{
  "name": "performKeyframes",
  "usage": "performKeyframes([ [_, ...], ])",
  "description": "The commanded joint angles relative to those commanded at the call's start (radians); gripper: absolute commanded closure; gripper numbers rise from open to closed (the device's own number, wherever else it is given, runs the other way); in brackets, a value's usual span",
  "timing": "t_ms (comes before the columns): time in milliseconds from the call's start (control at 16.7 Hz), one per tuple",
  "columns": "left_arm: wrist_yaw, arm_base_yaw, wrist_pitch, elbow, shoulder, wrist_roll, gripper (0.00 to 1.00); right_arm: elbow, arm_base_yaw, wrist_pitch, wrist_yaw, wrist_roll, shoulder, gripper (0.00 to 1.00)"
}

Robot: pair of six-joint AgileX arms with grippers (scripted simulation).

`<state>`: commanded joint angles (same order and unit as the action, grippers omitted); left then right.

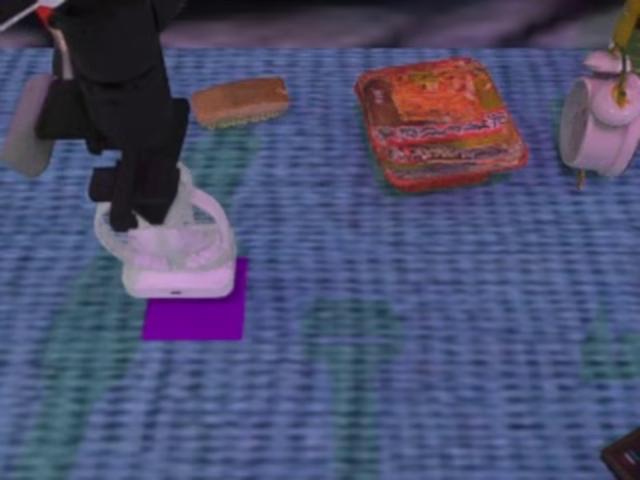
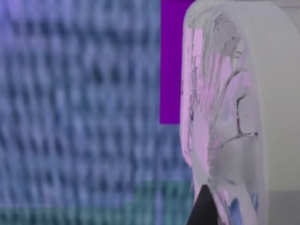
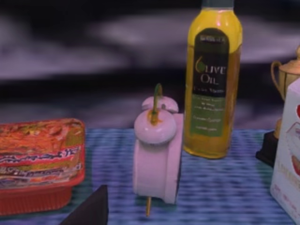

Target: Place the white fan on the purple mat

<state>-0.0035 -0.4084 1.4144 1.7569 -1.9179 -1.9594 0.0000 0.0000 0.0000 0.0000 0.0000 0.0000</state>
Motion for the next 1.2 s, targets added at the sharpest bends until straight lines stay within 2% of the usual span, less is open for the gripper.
performKeyframes([
  [300, 0.000, 0.010, -0.114, -0.109, -0.003, 0.001, 1.00, 0.000, 0.000, 0.000, 0.000, 0.000, 0.000, 0.00],
  [540, 0.000, 0.010, -0.119, -0.114, -0.004, 0.001, 1.00, 0.000, 0.000, 0.000, 0.000, 0.000, 0.000, 0.00],
  [1200, 0.000, 0.010, -0.119, -0.114, -0.004, 0.001, 0.17, 0.000, 0.000, 0.000, 0.000, 0.000, 0.000, 0.00],
])
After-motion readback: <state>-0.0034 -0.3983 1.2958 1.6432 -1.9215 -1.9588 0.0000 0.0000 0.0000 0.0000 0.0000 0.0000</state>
